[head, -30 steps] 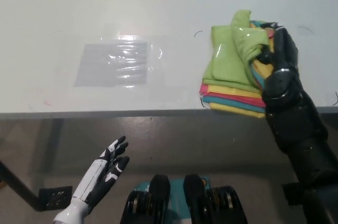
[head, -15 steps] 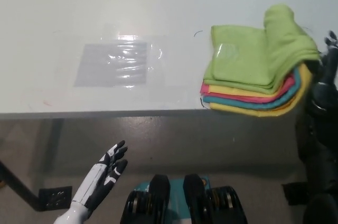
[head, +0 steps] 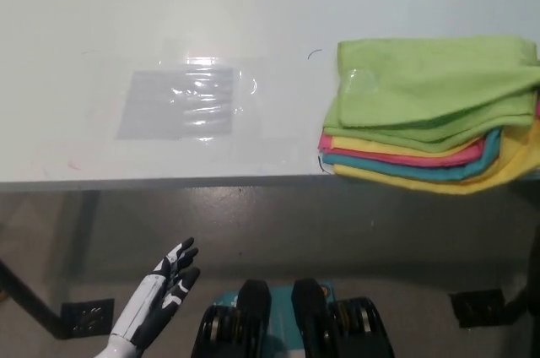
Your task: A stack of folded microfibre clothes with a single fold is kept infront of the robot. the robot uses its right hand to grab one end of the clothes and pulla it away from the other end to unfold
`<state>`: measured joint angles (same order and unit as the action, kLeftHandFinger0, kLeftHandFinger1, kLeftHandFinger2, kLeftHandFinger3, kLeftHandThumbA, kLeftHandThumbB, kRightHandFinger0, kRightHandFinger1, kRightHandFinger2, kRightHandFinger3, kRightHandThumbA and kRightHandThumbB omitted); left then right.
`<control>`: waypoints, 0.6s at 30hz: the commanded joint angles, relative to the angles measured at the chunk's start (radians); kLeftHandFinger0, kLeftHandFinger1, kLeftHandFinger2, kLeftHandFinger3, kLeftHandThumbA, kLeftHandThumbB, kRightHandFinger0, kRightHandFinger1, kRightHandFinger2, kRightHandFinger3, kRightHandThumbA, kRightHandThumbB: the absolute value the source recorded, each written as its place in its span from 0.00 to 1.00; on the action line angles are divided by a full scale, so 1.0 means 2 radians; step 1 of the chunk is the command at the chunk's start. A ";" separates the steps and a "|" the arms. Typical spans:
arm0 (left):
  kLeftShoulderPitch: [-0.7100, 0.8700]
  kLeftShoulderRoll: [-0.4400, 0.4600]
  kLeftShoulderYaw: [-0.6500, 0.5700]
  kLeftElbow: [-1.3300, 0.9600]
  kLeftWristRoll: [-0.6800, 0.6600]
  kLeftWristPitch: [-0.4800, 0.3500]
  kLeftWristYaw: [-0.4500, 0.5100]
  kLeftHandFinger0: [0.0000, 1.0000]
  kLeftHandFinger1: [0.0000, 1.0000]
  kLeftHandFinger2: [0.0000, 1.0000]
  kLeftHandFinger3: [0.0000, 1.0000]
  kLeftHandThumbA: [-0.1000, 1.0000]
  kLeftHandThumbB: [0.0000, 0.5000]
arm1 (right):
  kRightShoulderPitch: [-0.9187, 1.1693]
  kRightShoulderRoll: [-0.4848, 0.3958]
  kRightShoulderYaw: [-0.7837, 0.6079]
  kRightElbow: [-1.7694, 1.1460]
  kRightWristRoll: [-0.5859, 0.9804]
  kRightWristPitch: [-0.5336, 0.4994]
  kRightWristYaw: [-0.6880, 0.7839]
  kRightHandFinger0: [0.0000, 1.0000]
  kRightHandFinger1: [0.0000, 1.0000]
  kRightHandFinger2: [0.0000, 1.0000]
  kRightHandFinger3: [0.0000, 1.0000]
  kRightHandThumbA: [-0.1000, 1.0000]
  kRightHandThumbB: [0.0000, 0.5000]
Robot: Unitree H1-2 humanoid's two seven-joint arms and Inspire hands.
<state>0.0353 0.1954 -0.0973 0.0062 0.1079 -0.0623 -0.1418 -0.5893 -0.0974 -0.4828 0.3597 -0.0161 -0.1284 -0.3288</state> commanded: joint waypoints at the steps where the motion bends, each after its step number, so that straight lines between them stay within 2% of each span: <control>1: 0.000 0.009 0.010 -0.009 0.000 -0.019 0.005 1.00 1.00 1.00 1.00 0.92 0.44 | -0.030 -0.038 0.035 -0.259 -0.080 0.018 -0.001 1.00 1.00 1.00 1.00 1.00 0.63; 4: 0.000 0.009 0.010 -0.009 0.000 -0.019 0.005 1.00 1.00 1.00 1.00 0.92 0.44 | -0.030 -0.039 0.037 -0.272 -0.084 0.023 -0.003 1.00 1.00 1.00 1.00 1.00 0.63; 6: -0.001 0.011 0.009 -0.010 0.001 -0.017 0.002 1.00 1.00 1.00 1.00 0.92 0.40 | -0.038 -0.050 0.050 -0.391 -0.121 -0.010 0.023 1.00 1.00 1.00 1.00 1.00 0.48; 8: 0.000 0.011 0.008 -0.010 -0.001 -0.018 0.000 1.00 1.00 1.00 1.00 0.92 0.39 | -0.039 -0.053 0.056 -0.429 -0.122 -0.020 0.035 1.00 1.00 1.00 1.00 1.00 0.43; 9: 0.000 0.010 0.008 -0.009 -0.002 -0.019 0.000 1.00 1.00 1.00 1.00 0.91 0.39 | -0.026 -0.047 0.062 -0.471 -0.124 -0.008 0.050 1.00 1.00 1.00 1.00 1.00 0.55; 12: 0.000 0.010 0.007 -0.009 -0.002 -0.020 0.000 1.00 1.00 1.00 1.00 0.91 0.39 | -0.019 -0.045 0.067 -0.491 -0.125 0.001 0.055 1.00 1.00 1.00 1.00 1.00 0.56; 13: 0.000 0.010 0.008 -0.009 -0.003 -0.019 0.000 1.00 1.00 1.00 1.00 0.91 0.40 | -0.002 -0.036 0.079 -0.518 -0.120 0.005 0.066 1.00 1.00 1.00 1.00 1.00 0.60; 14: 0.002 0.011 0.006 -0.009 -0.001 -0.017 -0.001 1.00 1.00 1.00 1.00 0.91 0.41 | 0.050 -0.012 0.113 -0.577 -0.100 0.012 0.096 1.00 1.00 1.00 1.00 1.00 0.59; 15: 0.002 0.011 0.006 -0.009 -0.001 -0.017 -0.001 1.00 1.00 1.00 1.00 0.91 0.41 | 0.054 -0.011 0.116 -0.580 -0.099 0.014 0.097 1.00 1.00 1.00 1.00 1.00 0.59; 16: 0.001 0.011 0.006 -0.009 0.001 -0.017 -0.001 1.00 1.00 1.00 1.00 0.92 0.40 | 0.082 0.000 0.140 -0.595 -0.113 0.003 0.114 1.00 1.00 1.00 1.00 1.00 0.55; 17: 0.000 0.011 0.006 -0.009 0.001 -0.017 -0.001 1.00 1.00 1.00 1.00 0.92 0.40 | 0.085 0.000 0.143 -0.597 -0.114 0.001 0.115 1.00 1.00 1.00 1.00 1.00 0.55; 18: 0.000 0.011 0.007 -0.008 -0.002 -0.017 -0.002 1.00 1.00 1.00 1.00 0.92 0.40 | 0.122 0.012 0.176 -0.601 -0.124 -0.029 0.131 1.00 1.00 1.00 1.00 1.00 0.43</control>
<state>0.0384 0.1953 -0.0976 0.0117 0.1080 -0.0616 -0.1418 -0.4809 -0.0900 -0.3914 -0.2805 -0.0929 -0.1061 -0.3082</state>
